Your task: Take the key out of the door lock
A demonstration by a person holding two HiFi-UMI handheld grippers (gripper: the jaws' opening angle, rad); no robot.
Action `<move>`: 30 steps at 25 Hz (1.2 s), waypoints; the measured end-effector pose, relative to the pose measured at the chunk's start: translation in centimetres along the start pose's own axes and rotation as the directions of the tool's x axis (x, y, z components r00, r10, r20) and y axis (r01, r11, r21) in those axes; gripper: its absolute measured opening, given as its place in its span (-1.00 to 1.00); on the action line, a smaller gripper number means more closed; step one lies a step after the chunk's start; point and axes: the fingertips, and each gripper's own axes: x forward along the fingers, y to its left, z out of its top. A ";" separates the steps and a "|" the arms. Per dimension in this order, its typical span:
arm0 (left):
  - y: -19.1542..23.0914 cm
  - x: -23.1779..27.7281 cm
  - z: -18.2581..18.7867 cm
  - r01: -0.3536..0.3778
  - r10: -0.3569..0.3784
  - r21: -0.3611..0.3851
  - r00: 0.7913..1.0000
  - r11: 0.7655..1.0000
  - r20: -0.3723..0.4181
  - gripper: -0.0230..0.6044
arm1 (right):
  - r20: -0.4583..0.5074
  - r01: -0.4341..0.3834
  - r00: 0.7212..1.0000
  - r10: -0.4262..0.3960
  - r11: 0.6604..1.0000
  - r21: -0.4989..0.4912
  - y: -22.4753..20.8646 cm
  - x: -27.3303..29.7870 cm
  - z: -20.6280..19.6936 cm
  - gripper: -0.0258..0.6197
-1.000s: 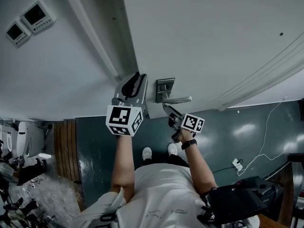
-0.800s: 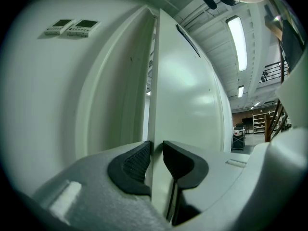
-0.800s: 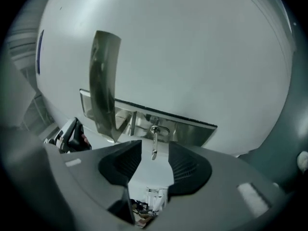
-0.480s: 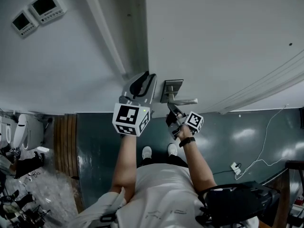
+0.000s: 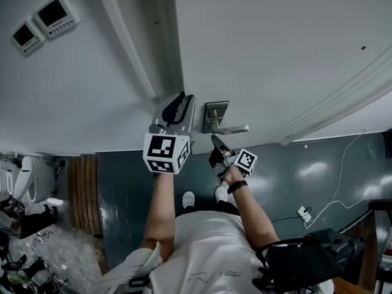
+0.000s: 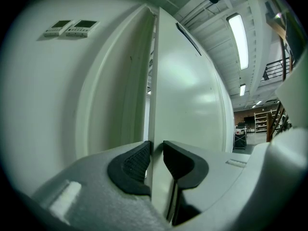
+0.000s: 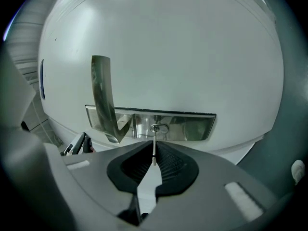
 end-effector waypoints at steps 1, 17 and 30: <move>0.1 0.0 0.0 0.001 -0.001 0.000 1.000 1.000 0.005 -0.64 | -0.003 0.003 1.000 -0.003 1.000 -0.006 -0.1 -0.3 -0.2 -0.83; 0.3 -0.8 -0.1 0.031 -0.031 0.012 0.999 0.999 0.024 -0.78 | -0.013 0.000 1.000 -0.005 0.918 -0.395 8.2 -7.1 -0.7 -0.83; -1.6 -5.1 -1.7 0.094 -0.093 -0.020 0.995 0.995 0.019 -0.93 | 0.174 0.159 0.984 -0.031 0.586 -0.795 20.3 -8.9 0.1 -0.83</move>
